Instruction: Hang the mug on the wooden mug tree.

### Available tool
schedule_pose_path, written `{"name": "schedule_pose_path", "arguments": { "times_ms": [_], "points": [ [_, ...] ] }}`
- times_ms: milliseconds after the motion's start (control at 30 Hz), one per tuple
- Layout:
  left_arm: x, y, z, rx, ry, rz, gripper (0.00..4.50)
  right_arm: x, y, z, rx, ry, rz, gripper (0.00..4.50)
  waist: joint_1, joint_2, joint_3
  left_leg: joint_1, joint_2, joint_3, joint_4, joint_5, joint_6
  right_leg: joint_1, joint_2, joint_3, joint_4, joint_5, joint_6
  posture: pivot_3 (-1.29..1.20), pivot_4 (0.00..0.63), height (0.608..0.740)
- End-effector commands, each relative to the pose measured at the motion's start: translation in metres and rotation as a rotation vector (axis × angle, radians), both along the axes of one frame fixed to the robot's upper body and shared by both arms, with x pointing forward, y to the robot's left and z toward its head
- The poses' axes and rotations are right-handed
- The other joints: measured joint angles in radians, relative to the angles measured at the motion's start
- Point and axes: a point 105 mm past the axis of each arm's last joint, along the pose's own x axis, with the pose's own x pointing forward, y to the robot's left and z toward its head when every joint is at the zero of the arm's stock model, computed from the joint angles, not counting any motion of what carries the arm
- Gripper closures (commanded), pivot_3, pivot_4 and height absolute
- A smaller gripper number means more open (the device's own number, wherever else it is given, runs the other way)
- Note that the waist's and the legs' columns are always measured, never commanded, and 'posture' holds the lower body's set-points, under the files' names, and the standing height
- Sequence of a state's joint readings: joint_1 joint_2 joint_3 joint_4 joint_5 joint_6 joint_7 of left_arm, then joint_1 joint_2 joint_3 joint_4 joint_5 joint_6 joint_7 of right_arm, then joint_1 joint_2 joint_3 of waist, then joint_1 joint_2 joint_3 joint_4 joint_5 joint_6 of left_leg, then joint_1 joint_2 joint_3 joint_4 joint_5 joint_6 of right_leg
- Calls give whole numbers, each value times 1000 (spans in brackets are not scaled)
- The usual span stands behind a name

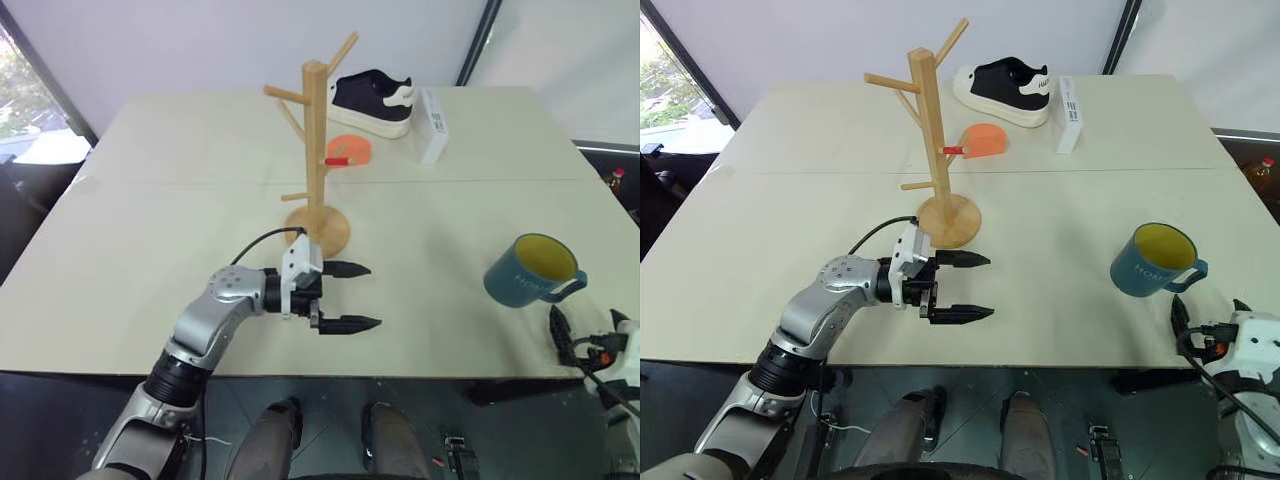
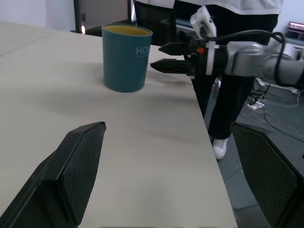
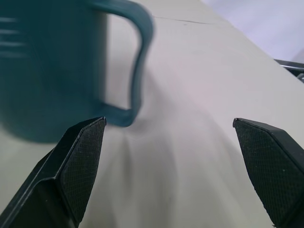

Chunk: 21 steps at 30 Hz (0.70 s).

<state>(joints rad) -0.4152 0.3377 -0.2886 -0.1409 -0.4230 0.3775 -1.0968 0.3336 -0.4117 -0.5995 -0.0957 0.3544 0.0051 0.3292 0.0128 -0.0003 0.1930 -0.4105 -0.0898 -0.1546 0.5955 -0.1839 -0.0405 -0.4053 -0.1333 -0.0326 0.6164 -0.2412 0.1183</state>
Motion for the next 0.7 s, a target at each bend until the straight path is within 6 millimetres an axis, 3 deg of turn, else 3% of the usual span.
{"name": "schedule_pose_path", "arguments": {
  "times_ms": [33, 467, 567, 700],
  "points": [
    [-2, -2, 10, -14, -54, -10, 0, 7, -5, 10, -23, -23, -11, 54, 0, 0, 0, 0, 0, 0, 0, 0, 0, 0, 0, 0, 0, 0, 0, 0, 150, 740],
    [1, 2, 11, -9, -61, 33, 0, 35, -2, 11, -8, -19, 45, 54, -1, 0, 0, 1, 0, 3, 1, 0, 1, 0, 0, 3, 1, 0, 0, 0, 150, 740],
    [3, 4, 12, -4, -64, 49, 0, 41, 2, 10, 31, -29, 76, 926, -2, 0, 0, 1, 0, 3, 1, 0, 1, 0, 0, 3, 1, 1, 1, 0, 150, 740],
    [6, 8, 11, 1, -69, 72, 0, 43, 6, 10, 45, -32, 103, 3017, -1, 0, 0, 1, 0, 4, 1, 0, 1, 0, 0, 3, 1, 1, 1, 0, 150, 740]
  ]
}}
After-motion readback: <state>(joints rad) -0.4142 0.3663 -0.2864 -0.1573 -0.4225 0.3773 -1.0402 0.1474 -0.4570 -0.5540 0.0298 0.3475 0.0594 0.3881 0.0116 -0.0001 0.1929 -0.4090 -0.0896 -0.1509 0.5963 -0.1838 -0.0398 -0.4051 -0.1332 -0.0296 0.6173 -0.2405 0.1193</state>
